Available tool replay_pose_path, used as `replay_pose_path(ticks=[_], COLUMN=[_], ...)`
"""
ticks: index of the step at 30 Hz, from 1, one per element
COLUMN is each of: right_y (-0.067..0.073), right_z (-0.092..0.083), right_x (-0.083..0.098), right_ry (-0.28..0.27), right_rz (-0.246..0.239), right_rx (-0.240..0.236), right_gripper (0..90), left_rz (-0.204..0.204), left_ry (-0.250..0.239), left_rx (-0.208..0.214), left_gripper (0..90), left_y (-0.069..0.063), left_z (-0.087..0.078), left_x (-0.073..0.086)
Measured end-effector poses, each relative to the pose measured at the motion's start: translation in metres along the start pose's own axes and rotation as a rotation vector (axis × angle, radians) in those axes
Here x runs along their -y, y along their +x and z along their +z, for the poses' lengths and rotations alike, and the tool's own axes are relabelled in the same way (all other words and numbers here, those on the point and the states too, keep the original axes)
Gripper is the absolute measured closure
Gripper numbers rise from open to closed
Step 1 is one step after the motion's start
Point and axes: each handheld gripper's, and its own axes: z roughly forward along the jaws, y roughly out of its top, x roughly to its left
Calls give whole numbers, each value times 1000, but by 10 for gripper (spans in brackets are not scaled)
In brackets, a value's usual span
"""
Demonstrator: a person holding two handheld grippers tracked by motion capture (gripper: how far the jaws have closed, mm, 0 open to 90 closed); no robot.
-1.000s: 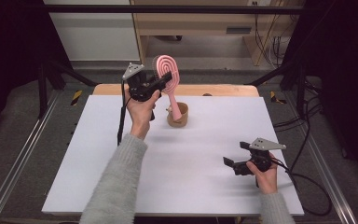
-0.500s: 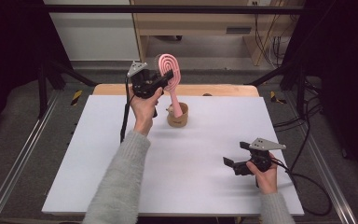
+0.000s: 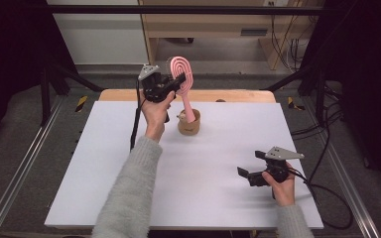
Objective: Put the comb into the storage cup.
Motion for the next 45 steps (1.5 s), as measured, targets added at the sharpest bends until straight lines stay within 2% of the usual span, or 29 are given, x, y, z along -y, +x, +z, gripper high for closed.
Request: replay_pose_path(ticks=[9, 27, 30, 45], right_y=[0, 1, 1, 0], right_z=[0, 1, 1, 0], right_x=[0, 0, 0, 0], right_ry=[2, 4, 4, -1], right_rz=[3, 6, 7, 1], right_rx=[-2, -4, -5, -5], right_gripper=[4, 4, 4, 4], left_rz=[-3, -2, -14, -3], left_ry=[0, -3, -3, -1], left_rx=[4, -16, -11, -11], left_gripper=[633, 632, 632, 632], left_y=[3, 10, 13, 16], left_z=[8, 22, 24, 32], left_x=[3, 9, 10, 18])
